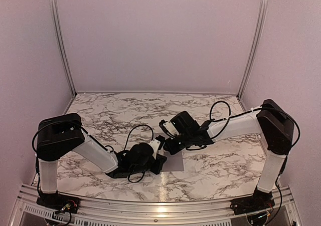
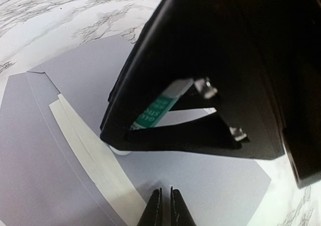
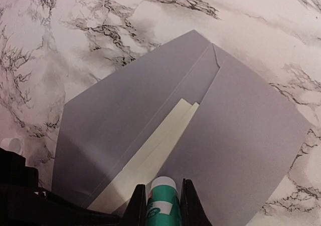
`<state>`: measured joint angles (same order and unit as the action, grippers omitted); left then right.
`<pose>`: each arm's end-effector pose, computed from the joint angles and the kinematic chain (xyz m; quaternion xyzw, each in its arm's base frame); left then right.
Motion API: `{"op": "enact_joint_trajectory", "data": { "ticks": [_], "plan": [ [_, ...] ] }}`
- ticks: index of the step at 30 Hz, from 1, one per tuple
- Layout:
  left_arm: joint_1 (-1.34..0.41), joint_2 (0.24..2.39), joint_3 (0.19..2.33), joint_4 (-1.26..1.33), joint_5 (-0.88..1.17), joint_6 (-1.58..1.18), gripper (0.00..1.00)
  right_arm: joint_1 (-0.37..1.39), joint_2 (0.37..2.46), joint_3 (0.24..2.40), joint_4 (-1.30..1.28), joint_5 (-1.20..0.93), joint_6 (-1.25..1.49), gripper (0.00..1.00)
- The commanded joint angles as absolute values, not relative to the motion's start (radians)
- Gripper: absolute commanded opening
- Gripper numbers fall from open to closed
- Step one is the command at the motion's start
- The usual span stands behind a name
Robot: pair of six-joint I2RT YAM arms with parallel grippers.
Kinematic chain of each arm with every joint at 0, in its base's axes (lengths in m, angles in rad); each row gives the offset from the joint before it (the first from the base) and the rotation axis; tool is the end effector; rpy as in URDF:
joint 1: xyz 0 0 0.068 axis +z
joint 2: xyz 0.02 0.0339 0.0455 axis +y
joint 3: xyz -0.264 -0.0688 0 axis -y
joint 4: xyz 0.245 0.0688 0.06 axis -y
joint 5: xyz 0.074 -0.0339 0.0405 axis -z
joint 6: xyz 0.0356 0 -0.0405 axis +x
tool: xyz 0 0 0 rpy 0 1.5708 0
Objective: Place the letter into the envelope and seal it
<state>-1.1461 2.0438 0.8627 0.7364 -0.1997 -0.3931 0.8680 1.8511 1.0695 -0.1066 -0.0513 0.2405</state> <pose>0.1660 -0.3498 0.0978 0.2599 0.8020 -0.3090 0.4401 0.2431 0.2898 0.1522 -0.2989 0.8934 0.1967 0.2718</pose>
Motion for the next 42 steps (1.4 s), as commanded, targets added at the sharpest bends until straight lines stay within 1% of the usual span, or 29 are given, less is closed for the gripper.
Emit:
{"op": "enact_joint_trajectory", "data": {
  "ticks": [1,5,6,15,26,32,42],
  "plan": [
    [-1.187,2.084,0.837,0.634,-0.145,-0.330,0.08,0.819,1.893,1.107,-0.096,0.035,0.254,0.00],
    [-1.184,2.067,0.818,0.634,-0.152,-0.307,0.08,0.822,1.886,1.071,-0.091,-0.005,0.266,0.00],
    [-1.173,2.045,0.798,0.634,-0.153,-0.287,0.09,0.824,1.862,1.028,-0.088,-0.037,0.278,0.00],
    [-1.133,1.975,0.728,0.631,-0.171,-0.250,0.09,0.858,1.795,0.946,-0.081,-0.057,0.309,0.00],
    [-1.115,1.953,0.709,0.623,-0.178,-0.228,0.09,0.899,1.750,0.954,-0.097,-0.068,0.305,0.00],
    [-1.115,1.956,0.707,0.621,-0.157,-0.216,0.09,0.900,1.706,0.945,0.005,-0.148,0.317,0.00],
    [-1.115,1.950,0.703,0.621,-0.147,-0.207,0.09,0.908,1.791,0.981,0.028,-0.178,0.325,0.00]
  ]
}}
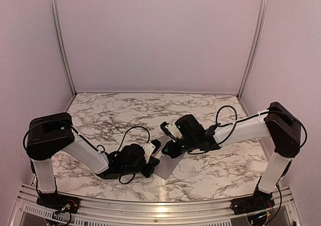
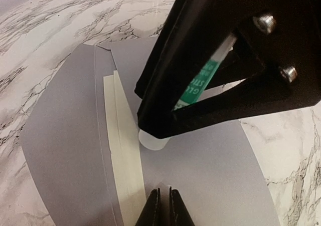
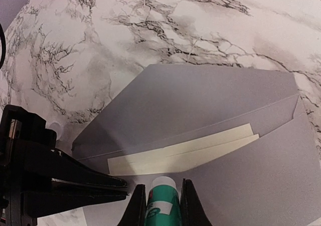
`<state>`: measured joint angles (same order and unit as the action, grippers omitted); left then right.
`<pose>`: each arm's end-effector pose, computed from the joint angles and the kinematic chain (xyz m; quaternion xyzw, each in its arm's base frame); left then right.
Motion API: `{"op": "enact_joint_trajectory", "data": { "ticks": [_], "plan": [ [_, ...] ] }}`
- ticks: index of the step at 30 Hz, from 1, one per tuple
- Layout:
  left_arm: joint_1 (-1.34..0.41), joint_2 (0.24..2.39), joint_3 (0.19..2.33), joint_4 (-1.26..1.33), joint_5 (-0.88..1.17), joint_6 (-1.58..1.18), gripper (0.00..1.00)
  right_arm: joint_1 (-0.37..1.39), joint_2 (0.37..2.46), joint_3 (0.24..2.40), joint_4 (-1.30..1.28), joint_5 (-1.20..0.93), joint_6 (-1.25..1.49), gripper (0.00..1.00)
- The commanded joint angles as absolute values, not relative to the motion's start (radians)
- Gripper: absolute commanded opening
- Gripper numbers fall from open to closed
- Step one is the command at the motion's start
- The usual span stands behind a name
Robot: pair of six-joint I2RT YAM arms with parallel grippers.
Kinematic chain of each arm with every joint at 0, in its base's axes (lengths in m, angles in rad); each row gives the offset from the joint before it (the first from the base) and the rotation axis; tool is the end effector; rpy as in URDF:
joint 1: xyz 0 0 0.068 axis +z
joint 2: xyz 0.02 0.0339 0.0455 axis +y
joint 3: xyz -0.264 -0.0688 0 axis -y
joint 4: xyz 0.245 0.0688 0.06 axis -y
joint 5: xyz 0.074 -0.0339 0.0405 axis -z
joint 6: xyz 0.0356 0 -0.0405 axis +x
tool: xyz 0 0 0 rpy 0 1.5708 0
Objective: Place the letter into the envelope and seal it
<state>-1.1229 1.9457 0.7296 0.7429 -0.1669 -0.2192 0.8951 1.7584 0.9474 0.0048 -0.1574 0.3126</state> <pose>0.1591 -0.3176 0.1005 0.3321 0.7838 -0.2676 0.4513 0.2190 0.2821 0.1578 -0.2937 0.8776 0.2712 0.2647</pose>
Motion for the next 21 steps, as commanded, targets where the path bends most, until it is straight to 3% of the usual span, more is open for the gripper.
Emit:
{"op": "enact_joint_trajectory", "data": {
  "ticks": [1,6,21],
  "plan": [
    [-1.115,1.949,0.702,0.620,-0.148,-0.207,0.09,0.908,1.792,0.977,0.028,-0.179,0.325,0.00],
    [-1.115,1.954,0.706,0.620,-0.143,-0.207,0.09,0.913,1.834,0.973,0.043,-0.229,0.323,0.00],
    [-1.115,1.943,0.695,0.620,-0.130,-0.209,0.09,0.842,1.862,1.029,-0.059,-0.118,0.286,0.00]
  ]
}}
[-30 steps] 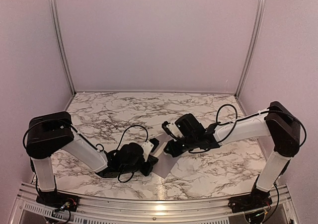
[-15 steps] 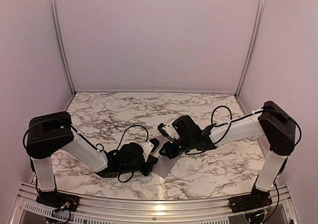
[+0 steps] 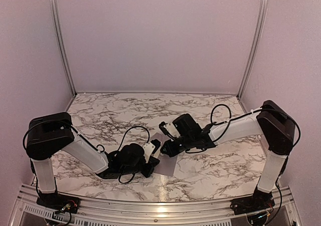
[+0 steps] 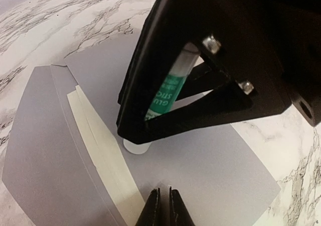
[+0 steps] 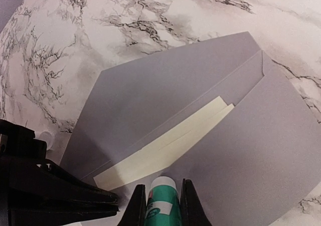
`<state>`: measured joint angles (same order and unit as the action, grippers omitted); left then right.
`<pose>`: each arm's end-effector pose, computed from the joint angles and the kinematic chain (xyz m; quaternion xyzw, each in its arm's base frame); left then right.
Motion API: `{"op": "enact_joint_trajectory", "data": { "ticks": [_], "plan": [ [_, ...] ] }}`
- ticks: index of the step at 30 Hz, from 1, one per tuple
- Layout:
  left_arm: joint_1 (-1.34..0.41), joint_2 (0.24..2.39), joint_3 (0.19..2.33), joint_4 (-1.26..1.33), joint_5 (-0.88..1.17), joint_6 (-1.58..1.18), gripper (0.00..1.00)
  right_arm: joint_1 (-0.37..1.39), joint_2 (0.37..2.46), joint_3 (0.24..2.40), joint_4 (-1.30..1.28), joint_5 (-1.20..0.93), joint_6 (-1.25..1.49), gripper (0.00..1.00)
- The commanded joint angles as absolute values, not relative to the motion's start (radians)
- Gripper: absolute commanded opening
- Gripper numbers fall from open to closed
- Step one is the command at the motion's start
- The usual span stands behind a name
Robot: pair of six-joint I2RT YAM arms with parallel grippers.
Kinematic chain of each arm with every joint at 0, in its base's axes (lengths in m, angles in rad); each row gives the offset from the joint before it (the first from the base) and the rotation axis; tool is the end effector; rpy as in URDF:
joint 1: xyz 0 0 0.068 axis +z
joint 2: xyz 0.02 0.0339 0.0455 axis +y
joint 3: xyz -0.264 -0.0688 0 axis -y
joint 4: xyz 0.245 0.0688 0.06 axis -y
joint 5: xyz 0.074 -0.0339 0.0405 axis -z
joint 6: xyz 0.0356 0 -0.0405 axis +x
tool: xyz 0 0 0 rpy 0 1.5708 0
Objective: Place the letter into the envelope and seal it
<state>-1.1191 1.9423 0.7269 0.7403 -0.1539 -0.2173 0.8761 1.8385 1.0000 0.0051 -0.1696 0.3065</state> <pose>0.1596 -0.3165 0.1007 0.3349 0.7835 -0.2702 0.4483 0.2333 0.2893 0.1453 -0.2904 0.8834 0.2658 0.2541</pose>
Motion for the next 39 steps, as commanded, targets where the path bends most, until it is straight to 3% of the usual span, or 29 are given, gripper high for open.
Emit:
{"op": "enact_joint_trajectory", "data": {
  "ticks": [1,11,24,39],
  "plan": [
    [-1.116,1.943,0.693,0.620,-0.130,-0.210,0.09,0.836,1.865,1.033,-0.054,-0.119,0.285,0.00],
    [-1.117,1.945,0.689,0.620,-0.128,-0.213,0.09,0.819,1.923,1.075,-0.030,-0.145,0.277,0.00],
    [-1.117,1.933,0.682,0.620,-0.146,-0.209,0.09,0.899,1.820,0.961,-0.009,-0.280,0.268,0.00],
    [-1.117,1.926,0.671,0.620,-0.133,-0.212,0.09,0.824,1.862,0.993,0.053,-0.223,0.286,0.00]
  ]
}}
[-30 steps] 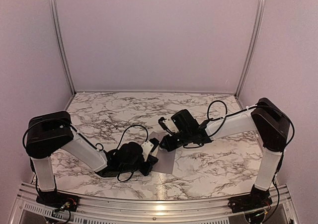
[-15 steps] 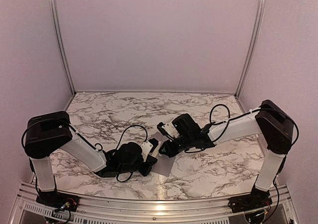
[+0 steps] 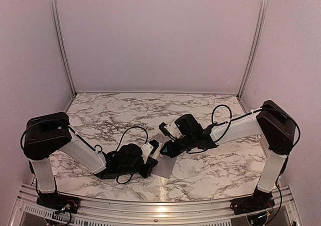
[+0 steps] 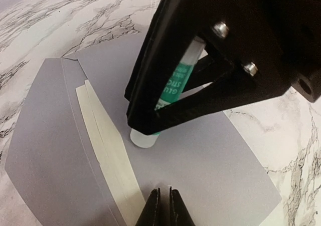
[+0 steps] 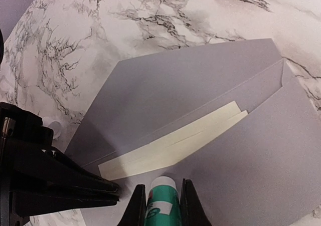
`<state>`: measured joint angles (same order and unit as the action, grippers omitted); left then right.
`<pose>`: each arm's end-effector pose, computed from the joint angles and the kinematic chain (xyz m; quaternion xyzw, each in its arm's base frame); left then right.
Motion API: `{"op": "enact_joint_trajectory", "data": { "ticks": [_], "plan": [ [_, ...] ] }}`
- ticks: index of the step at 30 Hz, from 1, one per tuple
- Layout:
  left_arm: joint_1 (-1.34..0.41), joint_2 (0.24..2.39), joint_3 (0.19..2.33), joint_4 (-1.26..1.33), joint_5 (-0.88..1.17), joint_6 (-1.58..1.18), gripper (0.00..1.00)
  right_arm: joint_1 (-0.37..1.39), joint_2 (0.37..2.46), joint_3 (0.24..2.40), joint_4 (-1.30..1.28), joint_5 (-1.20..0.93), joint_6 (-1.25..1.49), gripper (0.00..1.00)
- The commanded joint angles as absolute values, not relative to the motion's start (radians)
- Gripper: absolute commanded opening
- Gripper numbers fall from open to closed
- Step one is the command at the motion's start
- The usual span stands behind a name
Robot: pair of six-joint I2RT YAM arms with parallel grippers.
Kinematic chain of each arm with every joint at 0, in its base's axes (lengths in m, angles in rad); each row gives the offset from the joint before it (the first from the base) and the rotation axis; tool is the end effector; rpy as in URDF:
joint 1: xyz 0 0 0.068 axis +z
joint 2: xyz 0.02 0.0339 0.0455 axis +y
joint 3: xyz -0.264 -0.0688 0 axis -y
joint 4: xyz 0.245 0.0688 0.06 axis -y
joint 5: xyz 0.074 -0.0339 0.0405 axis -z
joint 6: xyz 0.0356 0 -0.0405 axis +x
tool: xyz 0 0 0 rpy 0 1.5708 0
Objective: Place the letter into the envelope and seal it
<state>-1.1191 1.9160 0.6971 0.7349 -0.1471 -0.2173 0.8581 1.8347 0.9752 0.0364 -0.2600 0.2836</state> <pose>0.1561 -0.3097 0.1018 0.3378 0.7849 -0.2701 0.4437 0.2337 0.2844 0.1424 -0.3069 0.8718 0.2972 0.2395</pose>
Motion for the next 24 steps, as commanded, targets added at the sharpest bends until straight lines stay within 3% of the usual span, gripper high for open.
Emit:
{"op": "enact_joint_trajectory", "data": {
  "ticks": [1,11,24],
  "plan": [
    [-1.117,1.928,0.672,0.620,-0.131,-0.212,0.09,0.820,1.867,0.999,0.056,-0.222,0.285,0.00],
    [-1.117,1.927,0.676,0.619,-0.133,-0.212,0.09,0.815,1.884,1.028,0.063,-0.255,0.272,0.00],
    [-1.116,1.746,0.765,0.497,-0.090,-0.200,0.14,0.808,1.685,0.977,0.140,-0.363,0.254,0.00]
  ]
}}
